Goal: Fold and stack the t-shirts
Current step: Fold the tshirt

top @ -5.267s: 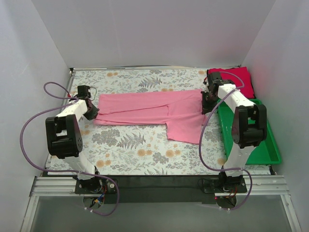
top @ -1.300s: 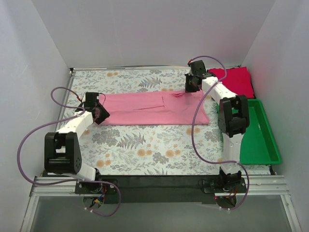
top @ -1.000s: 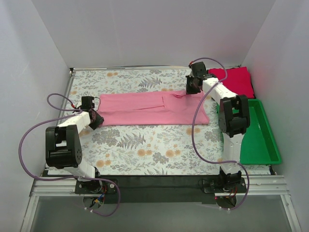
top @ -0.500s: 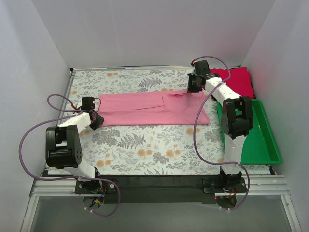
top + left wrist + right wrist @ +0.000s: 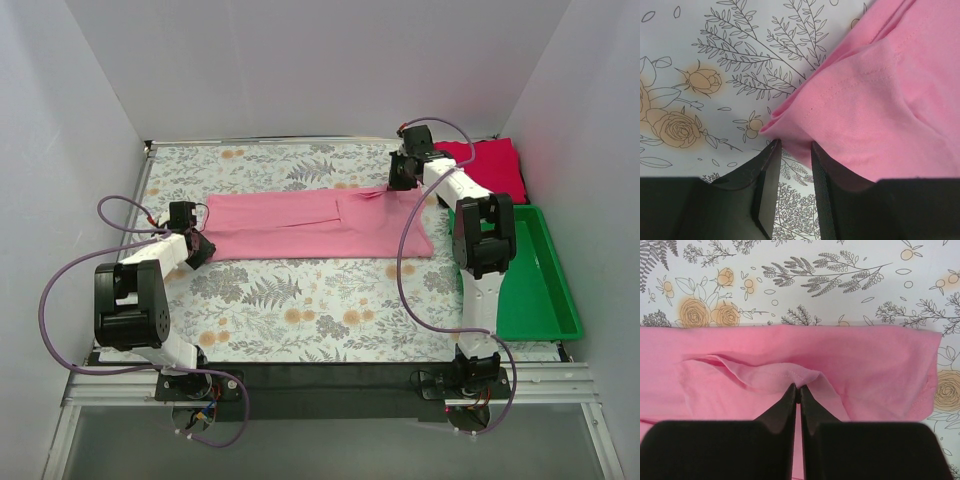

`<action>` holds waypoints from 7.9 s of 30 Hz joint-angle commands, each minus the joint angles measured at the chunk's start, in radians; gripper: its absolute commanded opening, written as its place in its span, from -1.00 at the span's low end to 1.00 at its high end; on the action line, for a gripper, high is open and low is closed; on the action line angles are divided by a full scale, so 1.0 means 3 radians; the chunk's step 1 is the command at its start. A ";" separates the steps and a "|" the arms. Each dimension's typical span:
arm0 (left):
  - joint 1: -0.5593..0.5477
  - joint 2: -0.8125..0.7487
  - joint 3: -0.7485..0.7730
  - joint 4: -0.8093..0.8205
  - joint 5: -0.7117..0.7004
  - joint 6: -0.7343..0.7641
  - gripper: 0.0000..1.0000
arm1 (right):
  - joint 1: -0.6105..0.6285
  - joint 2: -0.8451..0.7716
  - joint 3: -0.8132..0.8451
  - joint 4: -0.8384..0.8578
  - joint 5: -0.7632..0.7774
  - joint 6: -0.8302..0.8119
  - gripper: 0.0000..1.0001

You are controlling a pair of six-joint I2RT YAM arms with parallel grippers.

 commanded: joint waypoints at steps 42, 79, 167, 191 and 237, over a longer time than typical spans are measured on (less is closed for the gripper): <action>0.0020 -0.0318 0.0106 -0.0247 0.0029 -0.0004 -0.29 | 0.0228 -0.0984 -0.0804 0.0101 -0.0531 -0.0272 -0.28; 0.0020 -0.0002 0.0499 -0.0242 0.0132 -0.0060 -0.26 | 0.0157 -0.0881 -0.1217 0.0566 -0.0454 0.0019 -0.51; -0.1330 -0.0385 0.0060 -0.0646 0.0530 0.0395 0.10 | 0.0269 -0.0764 -0.1764 0.1353 -0.0296 0.1170 -0.32; -0.2138 -0.0354 -0.0375 -0.0267 0.1558 -0.1108 0.07 | -0.0165 0.0346 -0.0016 0.0475 -0.0081 0.0066 -0.30; -0.1749 -0.1811 -0.0871 -0.1091 0.1512 -0.0669 0.27 | 0.2667 -0.2451 -0.2808 -0.0625 0.0641 0.0950 -0.29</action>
